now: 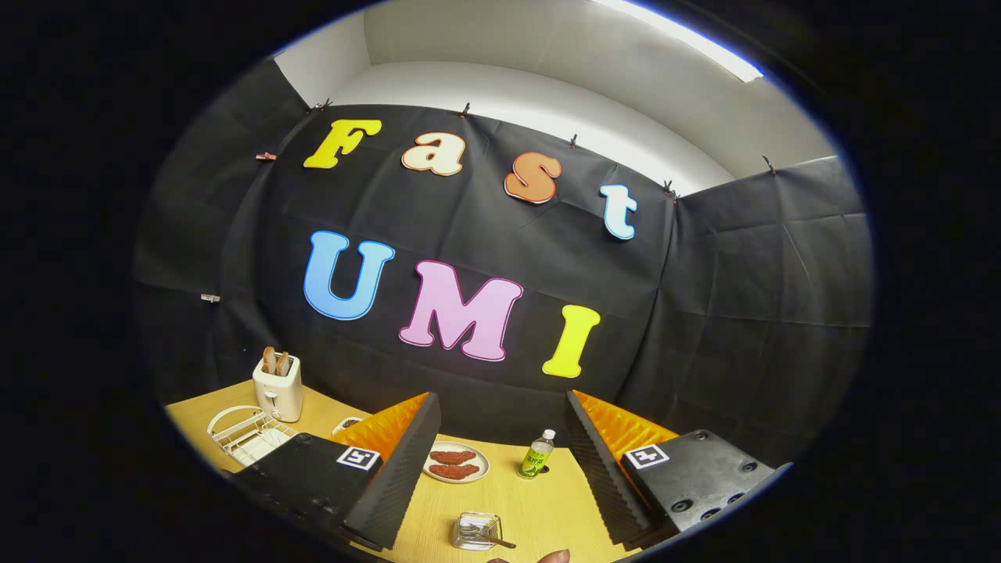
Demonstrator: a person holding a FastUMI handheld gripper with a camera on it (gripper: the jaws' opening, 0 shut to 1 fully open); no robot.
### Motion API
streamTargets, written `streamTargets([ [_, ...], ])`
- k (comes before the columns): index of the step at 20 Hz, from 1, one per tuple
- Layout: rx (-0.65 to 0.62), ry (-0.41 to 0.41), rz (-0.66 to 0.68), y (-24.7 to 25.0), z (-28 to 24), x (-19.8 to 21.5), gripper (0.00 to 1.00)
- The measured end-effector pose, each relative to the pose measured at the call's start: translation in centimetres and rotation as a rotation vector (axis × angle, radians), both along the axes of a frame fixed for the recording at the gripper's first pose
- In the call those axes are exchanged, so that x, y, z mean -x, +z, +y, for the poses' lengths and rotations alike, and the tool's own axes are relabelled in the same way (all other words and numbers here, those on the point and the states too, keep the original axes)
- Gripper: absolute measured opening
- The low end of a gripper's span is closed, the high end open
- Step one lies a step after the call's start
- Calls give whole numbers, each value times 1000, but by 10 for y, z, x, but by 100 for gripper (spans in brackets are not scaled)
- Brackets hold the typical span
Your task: Take the plate from the dish rack, then take the spoon from the basket and place it into the plate.
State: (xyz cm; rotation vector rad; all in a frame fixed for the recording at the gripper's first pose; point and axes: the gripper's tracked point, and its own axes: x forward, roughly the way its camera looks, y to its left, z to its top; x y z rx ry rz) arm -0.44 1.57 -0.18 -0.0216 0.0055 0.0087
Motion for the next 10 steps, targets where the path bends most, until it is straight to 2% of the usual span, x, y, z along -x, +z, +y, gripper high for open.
streamTargets([
  [10,-8,27,35,-9,13,-2,97],
])
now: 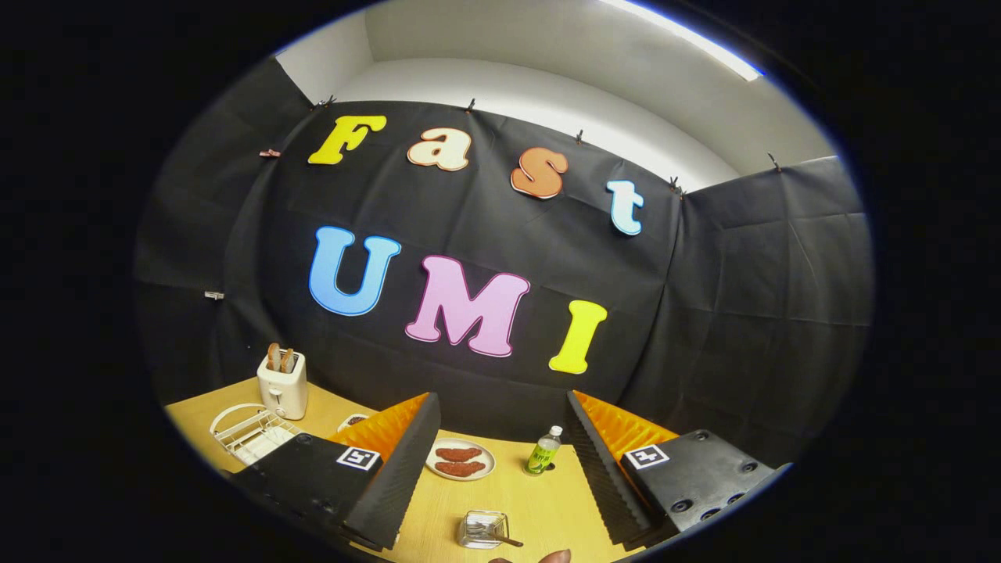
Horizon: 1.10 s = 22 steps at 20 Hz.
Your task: Take the plate from the dish rack, then take the spoon from the basket and place it into the plate.
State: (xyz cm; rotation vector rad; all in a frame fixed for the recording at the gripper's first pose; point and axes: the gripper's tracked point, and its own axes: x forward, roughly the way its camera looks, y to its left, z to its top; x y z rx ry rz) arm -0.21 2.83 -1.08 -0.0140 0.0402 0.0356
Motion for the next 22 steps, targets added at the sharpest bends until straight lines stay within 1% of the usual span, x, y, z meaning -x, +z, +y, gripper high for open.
streamTargets([
  [4,-52,46,30,-1,16,-5,97],
  [7,-68,121,79,-6,45,-11,97],
  [10,-97,219,209,-28,87,-16,98],
  [13,-153,291,390,-65,129,-24,98],
  [16,-216,312,564,-105,168,-36,98],
  [19,-272,297,734,-143,203,-46,98],
  [21,-258,277,830,-174,219,-50,94],
  [22,-240,264,867,-190,225,-53,87],
])
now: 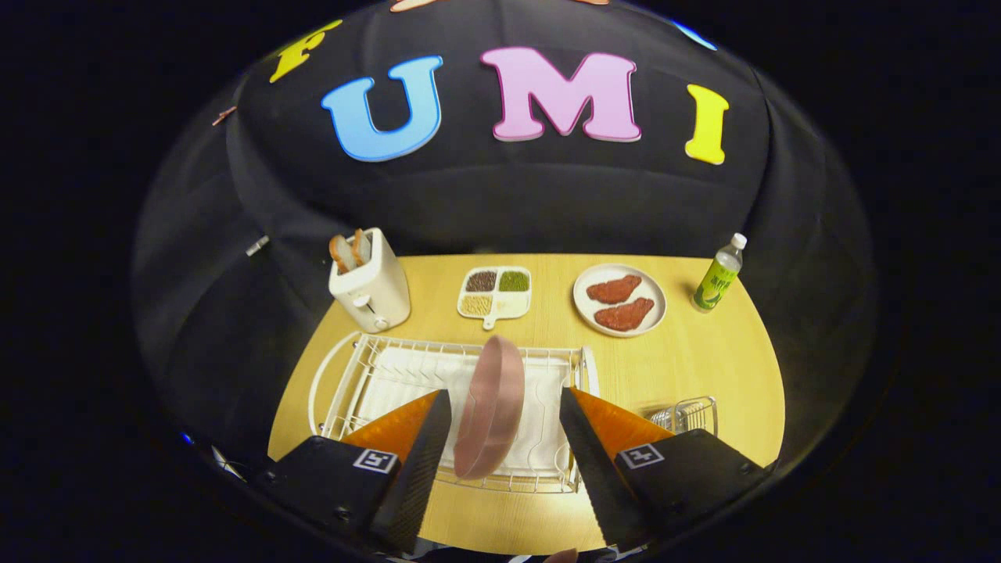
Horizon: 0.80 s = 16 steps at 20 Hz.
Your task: Take the plate from the dish rack, then take the spoon from the basket and place it into the plate.
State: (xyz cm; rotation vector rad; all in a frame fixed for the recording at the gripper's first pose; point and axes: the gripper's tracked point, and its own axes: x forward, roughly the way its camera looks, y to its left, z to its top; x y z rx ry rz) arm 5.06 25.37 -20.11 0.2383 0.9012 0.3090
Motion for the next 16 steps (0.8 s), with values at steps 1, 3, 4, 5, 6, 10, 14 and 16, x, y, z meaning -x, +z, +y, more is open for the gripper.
streamTargets([
  [1,21,-2,26,-12,4,-2,83],
  [3,56,-9,68,-33,13,-5,77],
  [4,75,-12,84,-41,17,-5,75],
  [5,100,-16,97,-49,19,-6,73],
  [6,123,-23,106,-55,22,-9,69],
  [10,206,-57,140,-71,25,-12,49],
  [14,322,-94,148,-73,18,-19,26],
  [16,363,-67,128,-65,21,-26,23],
])
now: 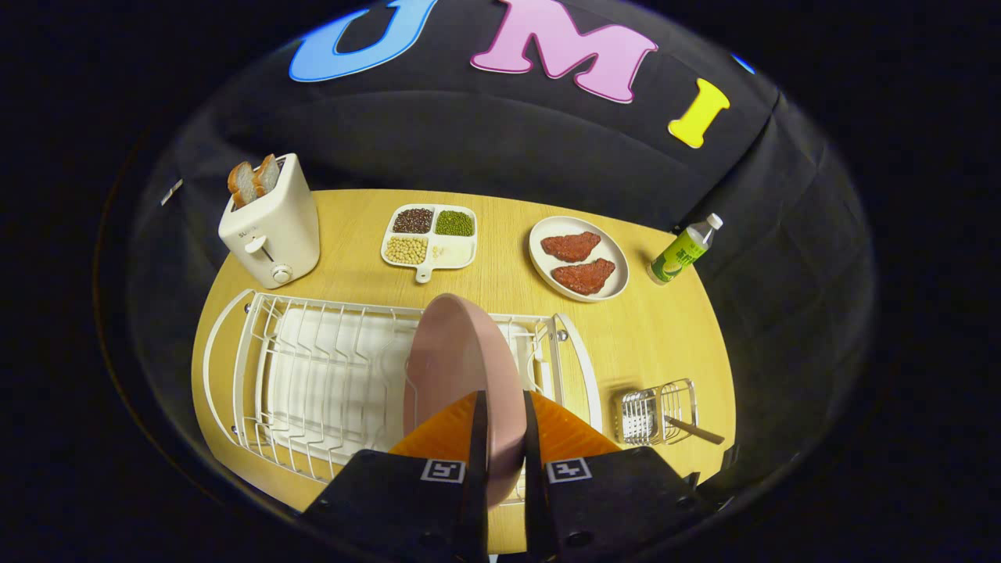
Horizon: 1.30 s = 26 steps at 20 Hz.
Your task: Take the plate from the dish rack, then take the spoon from the basket and place it into the plate.
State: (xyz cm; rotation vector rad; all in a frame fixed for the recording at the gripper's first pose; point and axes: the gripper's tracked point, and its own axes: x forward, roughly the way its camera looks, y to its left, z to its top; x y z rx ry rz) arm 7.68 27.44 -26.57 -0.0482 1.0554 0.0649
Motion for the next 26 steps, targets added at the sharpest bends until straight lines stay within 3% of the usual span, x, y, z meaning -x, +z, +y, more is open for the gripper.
streamTargets([
  [6,232,166,-166,47,-4,-35,22],
  [9,248,198,-210,60,-2,-39,21],
  [17,-10,127,-230,88,-28,-16,22],
  [26,-364,7,-152,87,-97,73,21],
])
